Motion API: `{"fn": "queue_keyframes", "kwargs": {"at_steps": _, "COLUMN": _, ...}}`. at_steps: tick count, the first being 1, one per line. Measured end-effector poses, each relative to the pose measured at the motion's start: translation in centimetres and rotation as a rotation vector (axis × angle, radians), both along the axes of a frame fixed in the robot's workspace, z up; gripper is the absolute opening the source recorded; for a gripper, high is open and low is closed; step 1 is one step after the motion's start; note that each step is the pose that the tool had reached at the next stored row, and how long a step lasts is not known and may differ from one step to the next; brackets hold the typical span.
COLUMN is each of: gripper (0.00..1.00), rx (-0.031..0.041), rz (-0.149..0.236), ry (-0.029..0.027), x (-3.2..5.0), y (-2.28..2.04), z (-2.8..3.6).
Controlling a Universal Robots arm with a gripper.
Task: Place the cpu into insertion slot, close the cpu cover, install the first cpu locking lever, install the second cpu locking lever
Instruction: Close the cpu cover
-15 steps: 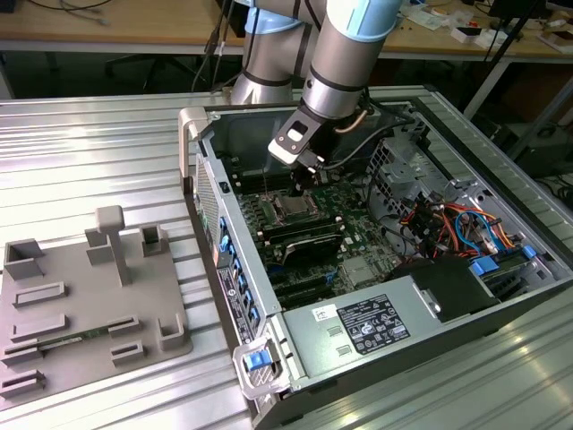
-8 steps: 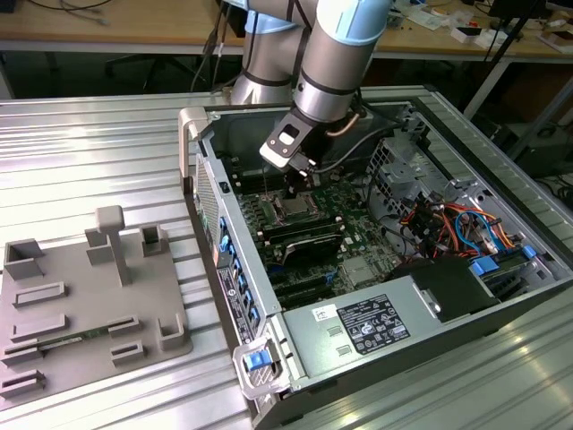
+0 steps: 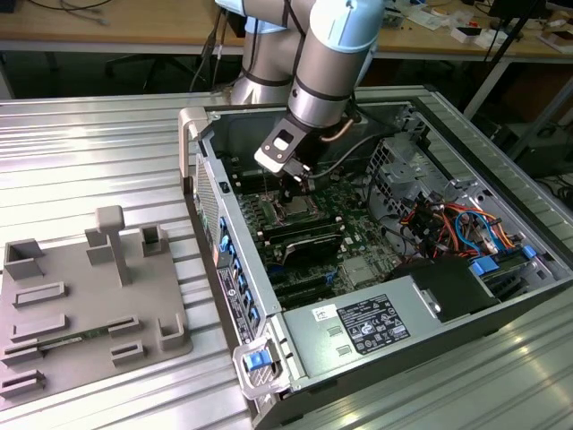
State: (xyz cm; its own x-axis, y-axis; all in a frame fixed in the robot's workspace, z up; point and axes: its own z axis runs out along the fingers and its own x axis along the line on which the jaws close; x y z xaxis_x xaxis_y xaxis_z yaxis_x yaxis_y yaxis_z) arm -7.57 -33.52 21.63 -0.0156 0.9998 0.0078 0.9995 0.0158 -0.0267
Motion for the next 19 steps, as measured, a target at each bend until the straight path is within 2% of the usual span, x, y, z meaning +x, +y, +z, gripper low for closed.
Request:
{"fn": "queue_keyframes", "kwargs": {"at_steps": 3, "gripper": 0.11, "rx": 0.0, "rz": 0.0, "ry": 0.0, "x": -0.01, "y": 0.0, "z": -0.6}}
{"fn": "queue_keyframes", "kwargs": {"at_steps": 6, "gripper": 0.11, "rx": -0.0002, "rz": 0.0, "ry": 0.0, "x": -0.01, "y": 0.0, "z": -0.85}}
{"fn": "queue_keyframes", "kwargs": {"at_steps": 16, "gripper": 0.11, "rx": -0.0003, "rz": 0.001, "ry": 0.0, "x": -0.01, "y": 0.0, "z": -1.03}}
{"fn": "queue_keyframes", "kwargs": {"at_steps": 19, "gripper": 0.11, "rx": -0.0001, "rz": 0.001, "ry": -0.0001, "x": -0.01, "y": 0.0, "z": -0.79}}
